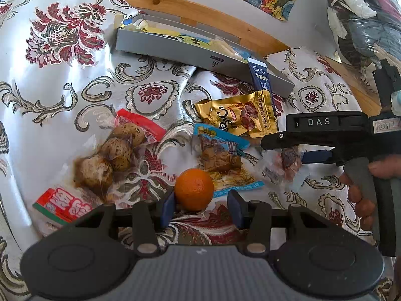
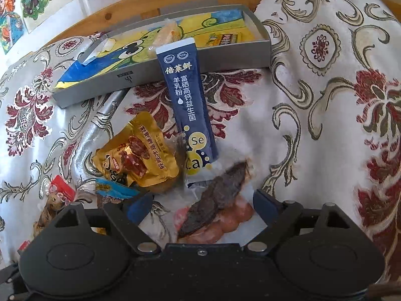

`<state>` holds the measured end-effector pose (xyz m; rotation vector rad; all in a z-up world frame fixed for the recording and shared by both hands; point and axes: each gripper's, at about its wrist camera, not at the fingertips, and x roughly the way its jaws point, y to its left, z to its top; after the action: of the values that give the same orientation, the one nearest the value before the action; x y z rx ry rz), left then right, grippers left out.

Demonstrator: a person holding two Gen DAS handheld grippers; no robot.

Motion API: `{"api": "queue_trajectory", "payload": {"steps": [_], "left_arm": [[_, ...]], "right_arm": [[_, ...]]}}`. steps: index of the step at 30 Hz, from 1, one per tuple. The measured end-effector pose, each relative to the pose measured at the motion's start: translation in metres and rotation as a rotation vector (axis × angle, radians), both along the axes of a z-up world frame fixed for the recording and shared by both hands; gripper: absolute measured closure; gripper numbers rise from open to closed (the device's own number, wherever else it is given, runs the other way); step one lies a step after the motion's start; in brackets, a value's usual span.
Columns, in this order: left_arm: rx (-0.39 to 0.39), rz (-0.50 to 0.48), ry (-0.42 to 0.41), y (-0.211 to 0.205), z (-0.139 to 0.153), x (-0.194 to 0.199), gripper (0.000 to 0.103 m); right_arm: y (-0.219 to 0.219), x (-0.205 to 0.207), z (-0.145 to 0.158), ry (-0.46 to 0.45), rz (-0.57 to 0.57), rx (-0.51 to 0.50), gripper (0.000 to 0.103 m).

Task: Organize snacks
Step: 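Close the right tool on the dried-meat strip while the left tool lowers onto the mandarin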

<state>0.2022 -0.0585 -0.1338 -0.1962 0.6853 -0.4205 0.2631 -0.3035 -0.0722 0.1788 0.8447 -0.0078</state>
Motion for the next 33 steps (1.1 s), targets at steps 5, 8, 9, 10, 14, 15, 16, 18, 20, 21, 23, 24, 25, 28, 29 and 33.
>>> {"api": "queue_trajectory", "payload": {"steps": [5, 8, 9, 10, 14, 15, 16, 18, 20, 21, 23, 24, 25, 28, 29, 33], "left_arm": [[-0.006, 0.004, -0.001, 0.001, 0.000, 0.000, 0.055], [-0.010, 0.008, -0.002, 0.002, -0.001, 0.000, 0.056], [-0.010, 0.009, -0.003, 0.002, -0.001, 0.000, 0.057], [-0.010, 0.011, -0.003, 0.002, -0.001, 0.000, 0.057], [-0.012, 0.012, -0.005, 0.002, -0.001, 0.000, 0.057], [-0.013, 0.012, -0.004, 0.002, -0.001, 0.000, 0.057], [-0.013, 0.012, -0.005, 0.003, -0.002, 0.000, 0.057], [-0.013, 0.013, -0.006, 0.003, -0.002, 0.000, 0.058], [-0.013, 0.021, -0.006, 0.003, -0.002, 0.000, 0.062], [-0.014, 0.027, -0.005, 0.004, -0.002, 0.000, 0.065], [-0.021, 0.036, -0.002, 0.005, -0.003, 0.000, 0.067], [-0.024, 0.036, -0.002, 0.006, -0.003, 0.000, 0.067], [-0.022, 0.037, -0.004, 0.005, -0.003, 0.000, 0.067], [-0.020, 0.039, -0.006, 0.005, -0.004, -0.001, 0.067], [-0.020, 0.039, -0.007, 0.005, -0.004, -0.001, 0.067], [-0.020, 0.039, -0.008, 0.005, -0.004, -0.001, 0.067]], "right_arm": [[-0.007, 0.001, 0.000, -0.009, -0.028, 0.052, 0.030], [-0.009, -0.002, 0.003, -0.011, -0.036, 0.064, 0.042], [-0.010, -0.003, 0.003, -0.009, -0.038, 0.076, 0.042], [-0.011, -0.004, 0.003, -0.011, -0.043, 0.092, 0.046], [-0.014, -0.007, 0.005, -0.020, -0.049, 0.156, 0.055], [-0.015, -0.008, 0.006, -0.025, -0.051, 0.172, 0.057], [-0.017, -0.010, 0.007, -0.033, -0.052, 0.189, 0.067], [-0.018, -0.012, 0.009, -0.045, -0.047, 0.222, 0.071], [-0.017, -0.010, 0.008, -0.051, -0.040, 0.224, 0.071], [-0.017, -0.008, 0.006, -0.051, -0.038, 0.234, 0.071], [-0.019, -0.003, 0.001, -0.039, -0.040, 0.282, 0.068], [-0.020, 0.000, -0.002, -0.033, -0.045, 0.311, 0.066], [-0.022, 0.002, -0.005, -0.027, -0.052, 0.340, 0.065], [-0.027, 0.003, -0.011, -0.016, -0.065, 0.405, 0.063], [-0.028, 0.003, -0.011, -0.016, -0.070, 0.421, 0.063], [-0.028, 0.005, -0.011, -0.038, -0.069, 0.464, 0.062]]}}
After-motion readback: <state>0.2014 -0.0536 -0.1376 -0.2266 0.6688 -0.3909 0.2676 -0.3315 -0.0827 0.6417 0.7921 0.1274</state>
